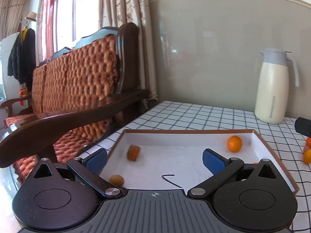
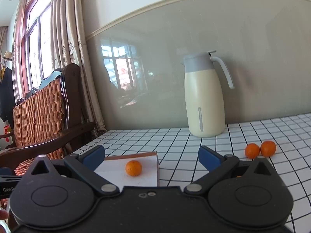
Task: Organize fruits
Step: 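Move both open tools from the box back toward the remaining oranges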
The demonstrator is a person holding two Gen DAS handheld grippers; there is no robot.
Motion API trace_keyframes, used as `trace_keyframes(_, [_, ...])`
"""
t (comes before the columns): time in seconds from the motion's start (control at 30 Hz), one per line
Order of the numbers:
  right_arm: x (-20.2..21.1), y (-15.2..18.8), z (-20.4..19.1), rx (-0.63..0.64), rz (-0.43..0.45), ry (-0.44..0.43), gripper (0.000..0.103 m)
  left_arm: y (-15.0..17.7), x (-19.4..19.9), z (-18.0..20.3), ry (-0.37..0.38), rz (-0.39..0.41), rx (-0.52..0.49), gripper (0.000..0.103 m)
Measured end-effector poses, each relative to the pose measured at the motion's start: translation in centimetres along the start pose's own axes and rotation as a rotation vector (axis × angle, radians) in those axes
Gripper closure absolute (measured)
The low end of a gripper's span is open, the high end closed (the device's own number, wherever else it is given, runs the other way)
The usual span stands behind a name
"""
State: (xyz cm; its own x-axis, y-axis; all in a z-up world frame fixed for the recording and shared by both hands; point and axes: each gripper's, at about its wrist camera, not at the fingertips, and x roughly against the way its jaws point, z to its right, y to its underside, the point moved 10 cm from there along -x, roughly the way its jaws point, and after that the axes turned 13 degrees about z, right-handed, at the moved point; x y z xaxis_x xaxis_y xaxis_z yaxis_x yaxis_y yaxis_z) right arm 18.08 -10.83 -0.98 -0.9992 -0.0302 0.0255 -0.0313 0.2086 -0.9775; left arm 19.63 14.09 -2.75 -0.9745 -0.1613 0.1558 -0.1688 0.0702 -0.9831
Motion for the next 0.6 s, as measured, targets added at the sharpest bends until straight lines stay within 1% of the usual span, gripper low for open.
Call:
trace_keyframes(0.27, [0.9, -0.2, 2.2, -0.004, -0.006, 0.040, 0.006, -0.5, 0.7, 3.5, 0.063, 0.017, -0.035, 0.000])
trace_keyframes(0.6, [1.9, -0.7, 6.6, -0.025, -0.005, 0.127, 0.006, -0.4, 1.2, 9.3, 0.159, 0.008, -0.053, 0.000])
